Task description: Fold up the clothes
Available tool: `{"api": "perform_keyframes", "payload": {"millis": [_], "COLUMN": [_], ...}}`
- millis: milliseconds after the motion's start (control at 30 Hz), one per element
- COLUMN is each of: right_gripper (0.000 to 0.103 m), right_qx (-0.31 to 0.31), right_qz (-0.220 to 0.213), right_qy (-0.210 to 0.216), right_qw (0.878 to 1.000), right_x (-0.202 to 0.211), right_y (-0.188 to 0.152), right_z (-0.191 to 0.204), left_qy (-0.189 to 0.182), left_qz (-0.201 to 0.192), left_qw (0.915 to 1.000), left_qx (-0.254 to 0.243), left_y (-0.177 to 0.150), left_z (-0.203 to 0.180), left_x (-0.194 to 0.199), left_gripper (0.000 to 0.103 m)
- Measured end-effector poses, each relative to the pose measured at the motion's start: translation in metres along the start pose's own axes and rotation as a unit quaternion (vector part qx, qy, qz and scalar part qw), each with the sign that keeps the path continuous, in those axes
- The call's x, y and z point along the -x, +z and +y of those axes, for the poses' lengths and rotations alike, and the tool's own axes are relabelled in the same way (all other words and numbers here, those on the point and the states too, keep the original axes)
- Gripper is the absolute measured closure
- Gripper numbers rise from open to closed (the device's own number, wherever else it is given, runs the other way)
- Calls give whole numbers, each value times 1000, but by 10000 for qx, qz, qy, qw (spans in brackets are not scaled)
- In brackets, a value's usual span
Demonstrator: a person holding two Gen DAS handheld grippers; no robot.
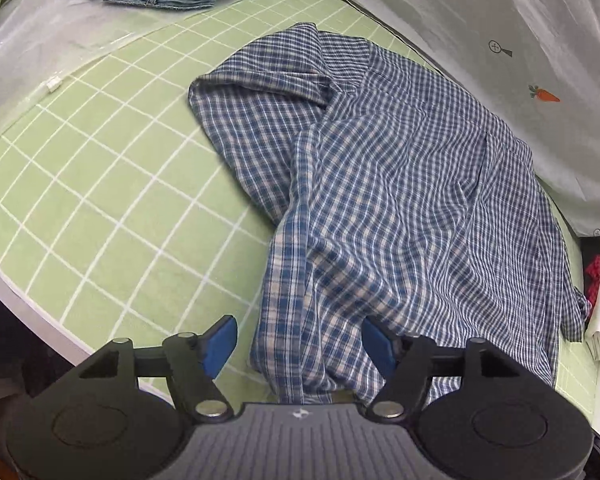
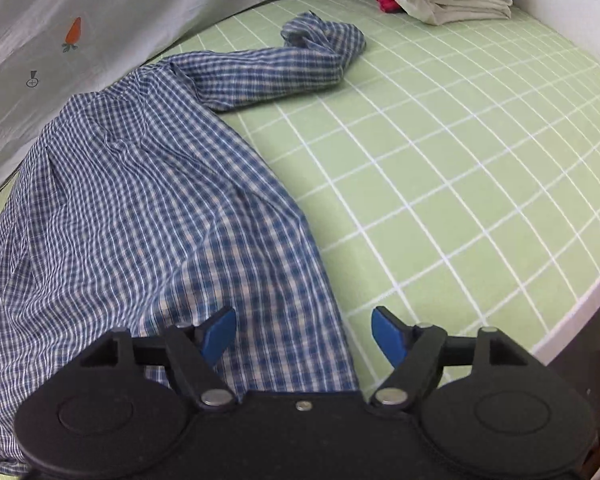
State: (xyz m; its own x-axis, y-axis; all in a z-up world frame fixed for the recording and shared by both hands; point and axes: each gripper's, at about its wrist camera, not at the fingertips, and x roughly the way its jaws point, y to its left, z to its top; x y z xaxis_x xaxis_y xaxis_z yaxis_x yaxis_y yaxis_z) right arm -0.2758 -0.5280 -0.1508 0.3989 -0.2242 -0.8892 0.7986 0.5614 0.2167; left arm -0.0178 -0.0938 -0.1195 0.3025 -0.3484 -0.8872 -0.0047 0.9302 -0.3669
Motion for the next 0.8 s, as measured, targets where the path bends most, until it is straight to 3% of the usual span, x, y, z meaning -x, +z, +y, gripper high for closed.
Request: {"api": "perform_keyframes", "payload": {"millis": [200,233,267,300,333,367,400,533,600,667,733,800], "right_gripper": [23,23,26,37,50,87,101,102,102,102,102,102], "right_qx": [219,300,402,515,558,560,562,568,571,574,665,653], "right_qz": [161,181,177,168,136,90,43,-142,-234,-327,-394,-282], "right_qy": [-129,-156,-194,-234,-214,-158,-101,123,236,348,255,47], "right_qw": [9995,9993,9988,9983,9981,9983,9984,9982,9978,9972,9967,9975], "right_x": [-6,-7,-6,-6,-1,7,15,46,62,77,81,65], "right_y": [-16,-16,-17,-17,-14,-10,-6,10,18,26,30,30], "right_z": [9,12,15,18,18,15,13,3,-1,-6,-6,-6], "left_qy": [-5,-17,-29,-41,-19,35,32,-234,-798,-1265,-1109,-575], "left_qz": [336,342,348,353,381,399,379,226,69,-247,-379,-292], "left_qw": [9992,9991,9990,9989,9987,9986,9987,9995,9963,9912,9931,9979], "left_qx": [-228,-258,-289,-319,-337,-356,-345,-46,301,308,-22,-100], "left_y": [-16,-18,-19,-21,-22,-22,-20,-10,3,15,23,27], "left_z": [-5,-6,-7,-8,-8,-10,-9,-1,10,13,7,6], "left_x": [-20,-22,-25,-28,-31,-33,-29,3,41,74,85,67], "left_gripper": [36,40,56,77,89,97,99,101,101,101,101,101]}}
